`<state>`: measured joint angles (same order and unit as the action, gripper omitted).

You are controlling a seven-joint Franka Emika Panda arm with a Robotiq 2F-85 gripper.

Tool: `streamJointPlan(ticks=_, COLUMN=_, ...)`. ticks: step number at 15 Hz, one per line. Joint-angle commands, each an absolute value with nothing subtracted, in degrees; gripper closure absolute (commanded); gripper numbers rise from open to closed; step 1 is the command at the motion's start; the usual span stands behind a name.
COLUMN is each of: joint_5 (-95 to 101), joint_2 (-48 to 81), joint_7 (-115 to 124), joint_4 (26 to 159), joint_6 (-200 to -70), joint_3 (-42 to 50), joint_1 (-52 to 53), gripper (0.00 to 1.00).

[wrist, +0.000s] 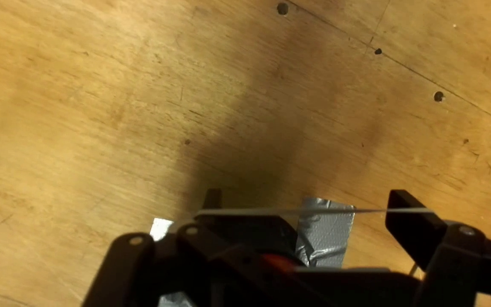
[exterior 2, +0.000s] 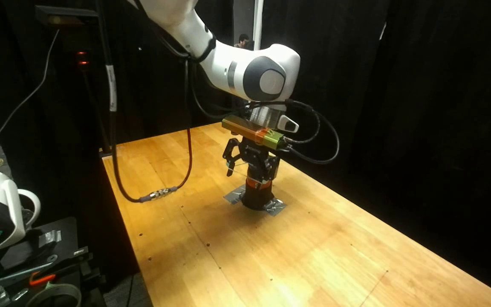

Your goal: Put a rubber band around the cup

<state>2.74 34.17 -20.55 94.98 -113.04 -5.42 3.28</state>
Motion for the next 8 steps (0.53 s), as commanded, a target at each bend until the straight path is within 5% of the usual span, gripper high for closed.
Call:
streamJointPlan(ticks=1, joint_5=4.0, joint_2=26.4, joint_7=-19.0, joint_4=107.2, joint_6=-121.7, joint_3=-5.3, joint_1=2.8, gripper=0.19)
streamJointPlan(ticks=8, joint_5=3.2, joint_2=17.4, joint_7=-18.6, joint_4=125.4, joint_6=-147.8, joint_3=-5.5, joint_1=1.4, gripper=0.71)
